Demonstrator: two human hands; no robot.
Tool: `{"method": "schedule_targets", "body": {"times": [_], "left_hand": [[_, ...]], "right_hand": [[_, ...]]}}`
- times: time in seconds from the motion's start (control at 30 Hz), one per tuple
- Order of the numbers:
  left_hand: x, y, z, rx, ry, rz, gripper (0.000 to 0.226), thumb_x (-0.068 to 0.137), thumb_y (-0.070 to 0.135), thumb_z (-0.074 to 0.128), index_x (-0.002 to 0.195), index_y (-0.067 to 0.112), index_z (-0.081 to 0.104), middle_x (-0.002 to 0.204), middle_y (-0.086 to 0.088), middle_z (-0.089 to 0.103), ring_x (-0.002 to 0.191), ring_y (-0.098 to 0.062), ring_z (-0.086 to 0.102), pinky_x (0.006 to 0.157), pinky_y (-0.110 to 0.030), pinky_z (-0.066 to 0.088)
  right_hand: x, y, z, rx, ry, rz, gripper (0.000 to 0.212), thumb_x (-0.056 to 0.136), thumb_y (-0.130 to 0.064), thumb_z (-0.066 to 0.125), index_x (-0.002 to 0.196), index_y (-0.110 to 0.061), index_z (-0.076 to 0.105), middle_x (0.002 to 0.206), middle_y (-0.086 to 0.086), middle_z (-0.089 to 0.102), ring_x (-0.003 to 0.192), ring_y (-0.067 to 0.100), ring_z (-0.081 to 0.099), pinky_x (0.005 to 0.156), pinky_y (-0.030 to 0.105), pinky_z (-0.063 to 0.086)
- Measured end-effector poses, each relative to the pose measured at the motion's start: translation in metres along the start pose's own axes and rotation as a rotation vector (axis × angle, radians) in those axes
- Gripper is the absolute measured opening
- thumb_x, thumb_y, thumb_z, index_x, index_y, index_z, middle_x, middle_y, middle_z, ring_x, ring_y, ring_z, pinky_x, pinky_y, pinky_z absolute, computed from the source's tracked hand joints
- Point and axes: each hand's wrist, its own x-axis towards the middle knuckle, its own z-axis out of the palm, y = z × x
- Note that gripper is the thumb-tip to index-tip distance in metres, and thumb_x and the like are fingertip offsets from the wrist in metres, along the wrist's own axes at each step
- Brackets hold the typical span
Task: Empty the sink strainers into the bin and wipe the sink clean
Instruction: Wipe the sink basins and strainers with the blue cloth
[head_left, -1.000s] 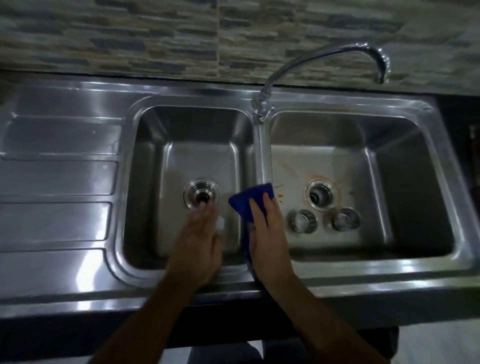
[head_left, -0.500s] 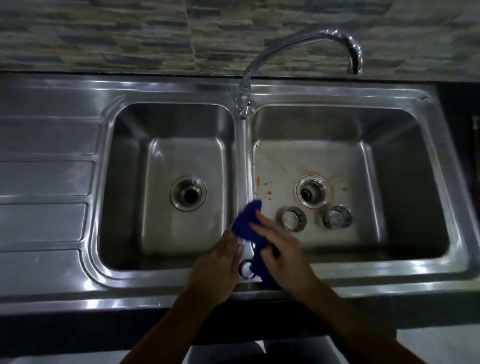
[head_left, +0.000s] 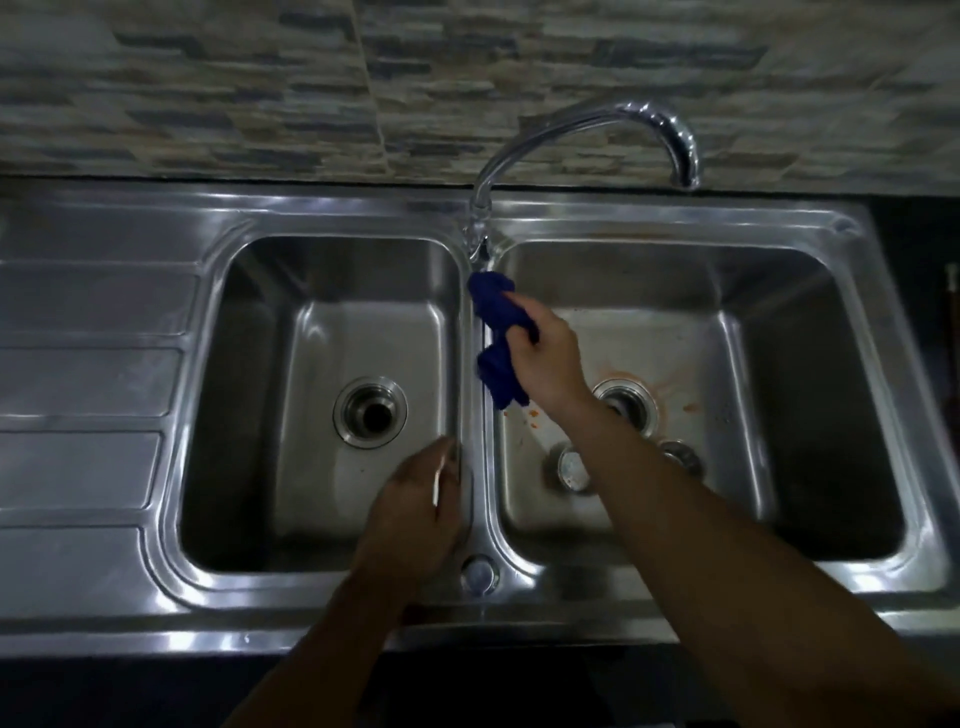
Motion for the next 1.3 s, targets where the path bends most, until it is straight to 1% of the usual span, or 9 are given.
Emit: {"method": "schedule_targets", "body": {"times": [0.1,0.2,0.27,0.37,0.5,0.77,0.93,1.13,1.3], "left_hand": [[0.037,0.027,-0.004,-0.05,0.082,0.065,0.039,0.106,0.029,0.042,0.144,0.026,0.045,0.141,0.004,0.056,0.126,0.001,0.046,0.109,-0.028,0.043],[0.084,0.046,0.003,-0.016,0.073,0.109,0.05,0.105,0.022,0.043,0.153,0.018,0.033,0.159,-0.002,0.038,0.145,-0.006,0.03,0.122,-0.034,0.03],[0.108,0.054,0.011,0.041,0.04,0.102,0.057,0.104,0.018,0.042,0.158,0.014,0.024,0.167,-0.005,0.021,0.155,-0.014,0.014,0.127,-0.036,0.019],[0.132,0.06,0.028,0.088,0.037,0.147,0.059,0.102,0.014,0.039,0.158,0.013,0.021,0.168,-0.006,0.014,0.157,-0.017,0.005,0.128,-0.04,0.016],[0.151,0.061,0.046,0.169,0.077,0.198,0.055,0.106,0.018,0.039,0.158,0.012,0.022,0.168,-0.009,0.013,0.157,-0.019,0.003,0.128,-0.042,0.013],[0.155,0.062,0.058,0.386,0.203,0.267,0.054,0.098,0.013,0.04,0.151,0.001,0.039,0.159,-0.024,0.031,0.152,-0.035,0.023,0.127,-0.045,0.016],[0.155,0.064,0.058,0.443,0.211,0.277,0.051,0.099,0.014,0.036,0.147,-0.002,0.042,0.157,-0.027,0.034,0.151,-0.037,0.027,0.126,-0.044,0.015],[0.153,0.069,0.059,0.454,0.226,0.279,0.055,0.099,0.019,0.029,0.145,-0.006,0.043,0.155,-0.03,0.036,0.148,-0.041,0.03,0.124,-0.047,0.017],[0.154,0.068,0.059,0.455,0.2,0.269,0.051,0.102,0.013,0.037,0.151,0.001,0.037,0.16,-0.026,0.029,0.153,-0.036,0.022,0.127,-0.046,0.013]], "right_hand": [[0.01,0.0,-0.006,0.006,0.246,0.046,0.041,0.095,-0.003,0.045,0.133,-0.013,0.057,0.112,0.003,0.064,0.091,0.008,0.06,0.082,0.025,0.046],[0.034,-0.001,-0.013,-0.074,0.344,-0.105,0.048,0.094,0.0,0.044,0.141,-0.01,0.049,0.141,0.008,0.05,0.123,0.014,0.051,0.108,0.025,0.04],[0.059,-0.003,-0.017,-0.247,0.221,-0.236,0.052,0.094,0.002,0.046,0.146,-0.008,0.045,0.156,0.013,0.034,0.143,0.023,0.034,0.12,0.031,0.027],[0.089,0.006,-0.017,-0.732,-0.058,-0.351,0.064,0.094,0.0,0.051,0.154,-0.012,0.03,0.164,0.009,0.015,0.153,0.032,0.008,0.125,0.041,0.012],[0.099,0.03,-0.031,-0.985,-0.092,-0.502,0.073,0.091,-0.001,0.053,0.156,-0.01,0.022,0.165,0.008,0.016,0.153,0.031,0.009,0.125,0.045,0.006],[0.104,0.092,-0.149,-1.096,0.08,-0.421,0.086,0.072,0.011,0.065,0.15,-0.002,0.033,0.156,0.017,0.034,0.146,0.04,0.027,0.118,0.052,0.029],[0.099,0.119,-0.205,-1.021,0.248,-0.15,0.076,0.083,0.007,0.059,0.152,-0.004,0.028,0.157,0.017,0.03,0.148,0.039,0.022,0.121,0.053,0.024],[0.111,0.095,-0.147,-0.844,0.446,0.039,0.072,0.084,0.004,0.049,0.153,-0.004,0.028,0.161,0.015,0.024,0.151,0.038,0.013,0.123,0.053,0.011],[0.099,0.058,-0.062,-0.915,0.202,-0.267,0.075,0.085,0.001,0.053,0.154,-0.01,0.026,0.163,0.014,0.019,0.152,0.037,0.01,0.124,0.054,0.004]]}}
